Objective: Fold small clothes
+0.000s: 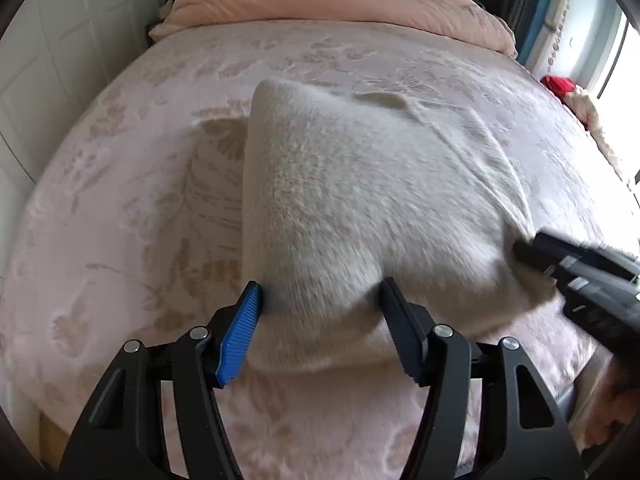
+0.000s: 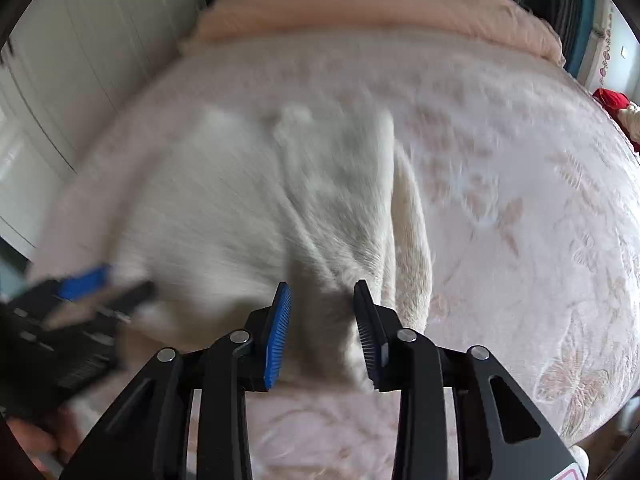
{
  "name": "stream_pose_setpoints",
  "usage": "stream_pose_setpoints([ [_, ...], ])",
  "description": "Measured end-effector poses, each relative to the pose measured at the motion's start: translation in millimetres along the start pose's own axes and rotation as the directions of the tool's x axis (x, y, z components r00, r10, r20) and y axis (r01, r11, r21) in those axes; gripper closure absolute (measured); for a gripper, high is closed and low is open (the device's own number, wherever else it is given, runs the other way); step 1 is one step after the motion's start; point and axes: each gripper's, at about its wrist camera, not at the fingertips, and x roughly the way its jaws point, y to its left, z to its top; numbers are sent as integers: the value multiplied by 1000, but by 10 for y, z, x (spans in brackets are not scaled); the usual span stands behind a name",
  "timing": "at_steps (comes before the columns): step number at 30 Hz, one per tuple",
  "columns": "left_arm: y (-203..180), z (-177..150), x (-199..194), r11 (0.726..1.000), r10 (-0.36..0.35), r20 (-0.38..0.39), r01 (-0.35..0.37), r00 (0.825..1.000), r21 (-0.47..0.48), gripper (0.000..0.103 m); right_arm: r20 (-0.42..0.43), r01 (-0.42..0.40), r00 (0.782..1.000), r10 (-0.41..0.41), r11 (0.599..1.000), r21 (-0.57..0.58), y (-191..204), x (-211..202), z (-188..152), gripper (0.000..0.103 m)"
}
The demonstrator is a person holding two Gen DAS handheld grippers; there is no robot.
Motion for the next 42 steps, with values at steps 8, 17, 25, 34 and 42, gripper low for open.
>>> stream_pose_setpoints([
  [8, -270, -213, -596, 1000, 31, 73, -31, 997, -3, 25, 75, 58, 995, -65, 994, 94, -152, -649, -408, 37],
  [17, -572, -618, -934, 993, 118, 128, -120, 985, 5, 10, 85, 95, 990, -111, 981, 166, -310, -952, -874, 25],
  [25, -760, -877, -1142, 987, 148, 171, -157, 974, 39, 9, 118, 112, 984, -134, 978, 179, -263, -1153, -1164, 20],
  [34, -756, -944, -1211, 984, 172, 192, -179, 966, 18, 9, 101, 140, 982, -161, 973, 184, -227, -1137, -1191, 19],
  [42, -701, -985, -1199, 981, 194, 184, -194, 964, -16, 9, 106, 153, 980, -171, 975, 164, -118, -1143, -1195, 19],
])
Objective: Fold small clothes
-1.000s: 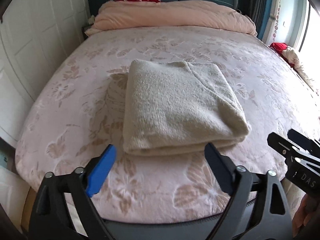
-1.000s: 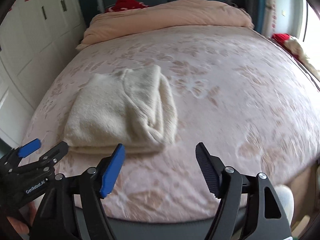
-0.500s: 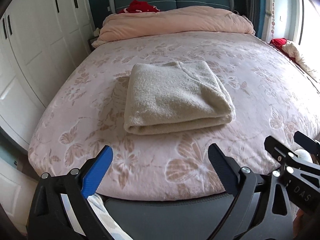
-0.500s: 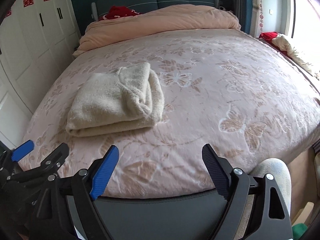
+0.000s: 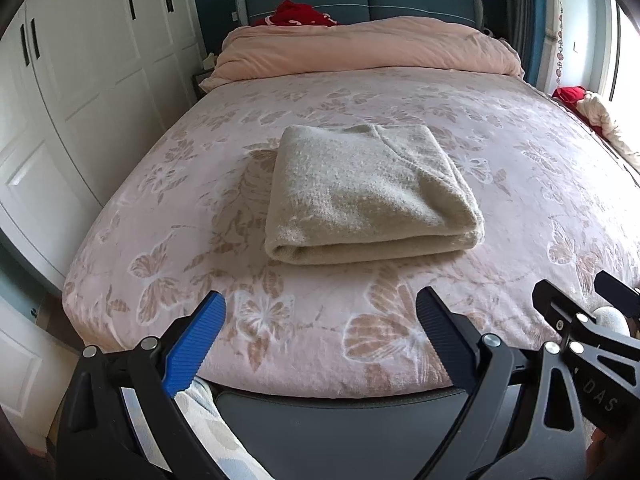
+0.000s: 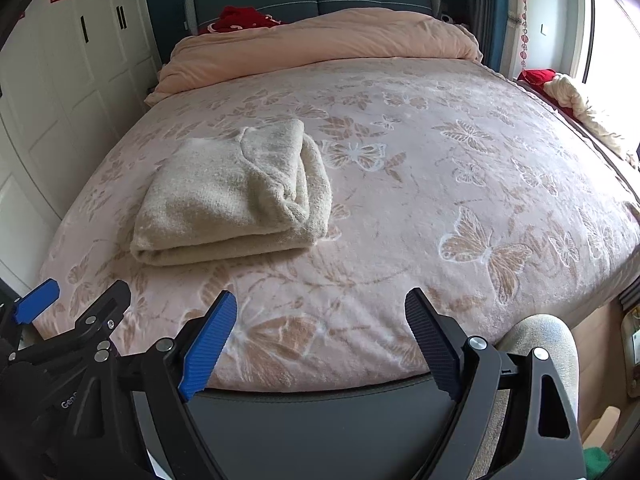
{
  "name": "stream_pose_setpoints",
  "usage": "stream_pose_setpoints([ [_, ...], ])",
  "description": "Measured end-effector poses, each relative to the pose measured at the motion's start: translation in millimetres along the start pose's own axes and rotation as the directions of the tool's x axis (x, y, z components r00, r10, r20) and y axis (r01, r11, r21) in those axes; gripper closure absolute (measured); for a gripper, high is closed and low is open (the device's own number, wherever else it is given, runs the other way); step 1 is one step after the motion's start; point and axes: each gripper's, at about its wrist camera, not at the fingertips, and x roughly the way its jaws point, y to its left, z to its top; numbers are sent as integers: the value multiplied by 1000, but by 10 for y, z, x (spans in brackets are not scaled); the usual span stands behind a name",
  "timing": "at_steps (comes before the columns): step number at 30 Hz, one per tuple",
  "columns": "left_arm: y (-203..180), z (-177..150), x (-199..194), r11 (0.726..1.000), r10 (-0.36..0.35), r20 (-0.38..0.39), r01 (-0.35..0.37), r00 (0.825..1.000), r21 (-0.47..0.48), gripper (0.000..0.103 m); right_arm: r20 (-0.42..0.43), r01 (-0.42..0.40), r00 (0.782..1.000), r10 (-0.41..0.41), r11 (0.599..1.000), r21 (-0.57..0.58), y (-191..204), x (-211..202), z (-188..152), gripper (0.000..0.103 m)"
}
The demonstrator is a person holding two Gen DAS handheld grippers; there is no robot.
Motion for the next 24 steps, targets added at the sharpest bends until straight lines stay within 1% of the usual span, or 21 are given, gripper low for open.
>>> stream_pose_setpoints([
  [4, 3, -14, 12, 1000, 17, -4, -17, 1000, -3, 9, -8, 6, 1000, -6, 1000, 2, 15, 4, -6, 19],
  [9, 20, -27, 3, 1000, 22, 1, -22, 1000, -10, 9, 16, 24, 1000, -24, 1000, -16, 46, -39, -12, 19],
  [14, 80, -11, -31, 999, 25, 18, -24, 1000, -43, 9, 19, 32, 999, -31, 999, -42, 100, -43, -29, 19],
  [24, 63, -29, -9, 998, 43, 12, -43, 999, -38, 9, 10, 31, 999, -31, 999, -34, 116, -18, -40, 19],
])
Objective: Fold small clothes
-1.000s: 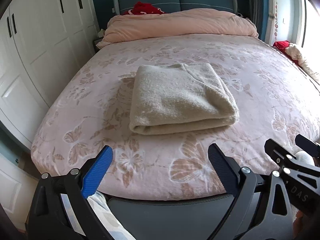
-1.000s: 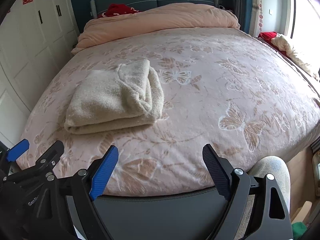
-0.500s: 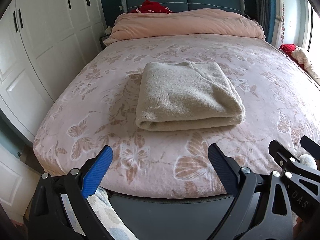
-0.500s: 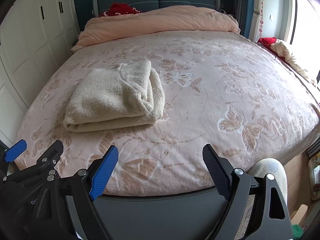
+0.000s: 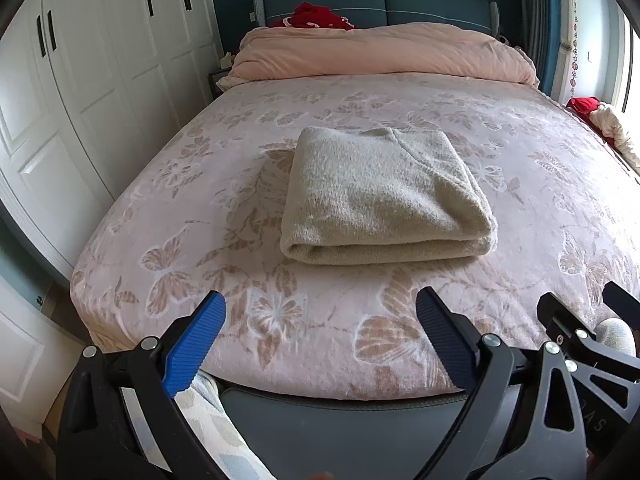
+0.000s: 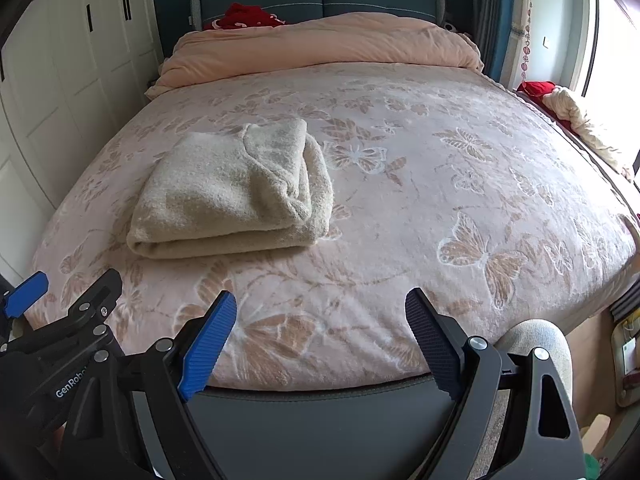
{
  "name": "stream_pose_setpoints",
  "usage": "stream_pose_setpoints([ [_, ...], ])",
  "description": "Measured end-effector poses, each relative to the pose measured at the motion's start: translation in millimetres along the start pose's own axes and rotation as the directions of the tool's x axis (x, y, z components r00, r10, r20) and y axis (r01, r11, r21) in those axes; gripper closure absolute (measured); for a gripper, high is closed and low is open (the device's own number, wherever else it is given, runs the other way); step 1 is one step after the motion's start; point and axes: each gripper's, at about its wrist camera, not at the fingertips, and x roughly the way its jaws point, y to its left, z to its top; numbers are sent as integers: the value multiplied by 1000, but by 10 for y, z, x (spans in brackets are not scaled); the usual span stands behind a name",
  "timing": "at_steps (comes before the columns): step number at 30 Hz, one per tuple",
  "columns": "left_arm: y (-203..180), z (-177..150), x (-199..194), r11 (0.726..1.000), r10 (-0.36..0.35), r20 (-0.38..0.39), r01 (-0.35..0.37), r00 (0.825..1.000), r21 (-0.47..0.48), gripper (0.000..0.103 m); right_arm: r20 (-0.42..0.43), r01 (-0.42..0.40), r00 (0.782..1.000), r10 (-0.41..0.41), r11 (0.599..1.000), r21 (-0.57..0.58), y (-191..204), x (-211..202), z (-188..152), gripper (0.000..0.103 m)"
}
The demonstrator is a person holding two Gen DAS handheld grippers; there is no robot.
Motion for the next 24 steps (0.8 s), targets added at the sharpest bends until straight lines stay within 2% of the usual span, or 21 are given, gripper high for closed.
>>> stream_pose_setpoints([
  [14, 12, -33, 18, 1000, 17, 0, -17, 1000, -13, 10, -4, 4, 1000, -4, 1000, 1, 24, 13, -22, 19],
  [24, 5, -62, 108, 1000, -10, -40, 10, 999, -12, 11, -22, 10, 1000, -10, 1000, 5, 28, 75, -62, 19],
])
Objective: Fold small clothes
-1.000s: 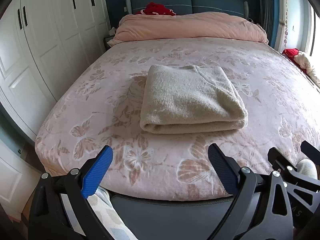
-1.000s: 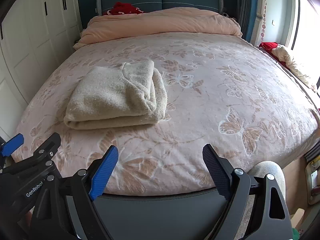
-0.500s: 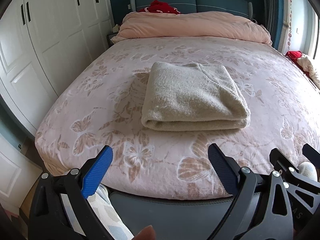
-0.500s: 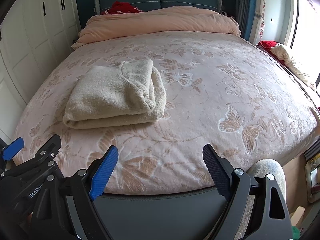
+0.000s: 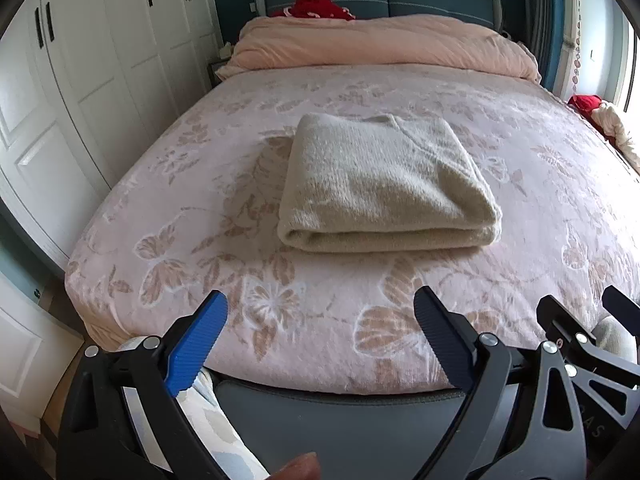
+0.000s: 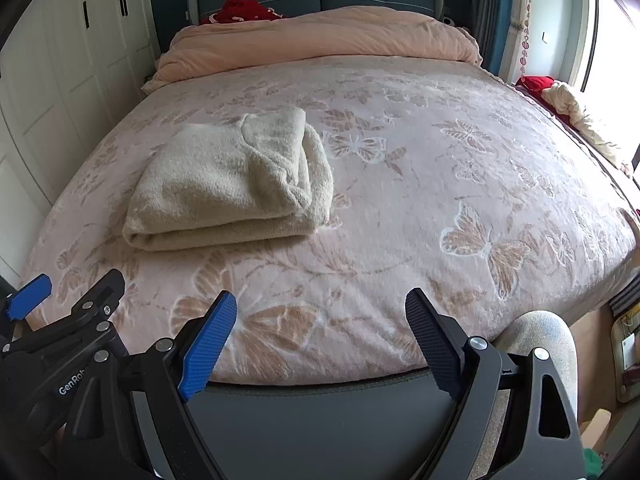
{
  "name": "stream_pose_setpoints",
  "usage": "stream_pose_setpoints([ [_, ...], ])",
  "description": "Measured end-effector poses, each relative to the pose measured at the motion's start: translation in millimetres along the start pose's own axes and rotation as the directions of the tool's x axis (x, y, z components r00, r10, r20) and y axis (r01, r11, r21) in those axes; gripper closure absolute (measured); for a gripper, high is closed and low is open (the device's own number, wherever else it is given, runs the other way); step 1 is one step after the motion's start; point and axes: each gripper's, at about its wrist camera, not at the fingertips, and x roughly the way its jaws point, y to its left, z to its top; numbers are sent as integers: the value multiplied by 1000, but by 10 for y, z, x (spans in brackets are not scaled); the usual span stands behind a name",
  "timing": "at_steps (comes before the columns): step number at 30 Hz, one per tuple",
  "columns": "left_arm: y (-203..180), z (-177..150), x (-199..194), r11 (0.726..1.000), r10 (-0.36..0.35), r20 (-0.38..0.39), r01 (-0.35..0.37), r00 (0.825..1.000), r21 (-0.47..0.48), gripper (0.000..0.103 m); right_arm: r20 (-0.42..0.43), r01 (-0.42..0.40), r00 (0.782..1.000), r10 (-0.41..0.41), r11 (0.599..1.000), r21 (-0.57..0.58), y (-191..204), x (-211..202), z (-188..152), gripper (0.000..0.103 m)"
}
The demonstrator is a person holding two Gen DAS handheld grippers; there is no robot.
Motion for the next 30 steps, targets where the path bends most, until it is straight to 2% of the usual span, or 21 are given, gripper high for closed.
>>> stream_pose_setpoints([
  [12, -33, -14, 8, 999, 25, 23, -26, 999, 24, 11, -13, 6, 1000, -6, 1000, 10, 14, 45, -17, 18],
  [30, -37, -43, 79, 999, 34, -3, -34, 999, 20, 11, -32, 17, 999, -17, 1000, 14, 51, 101, -46, 18],
])
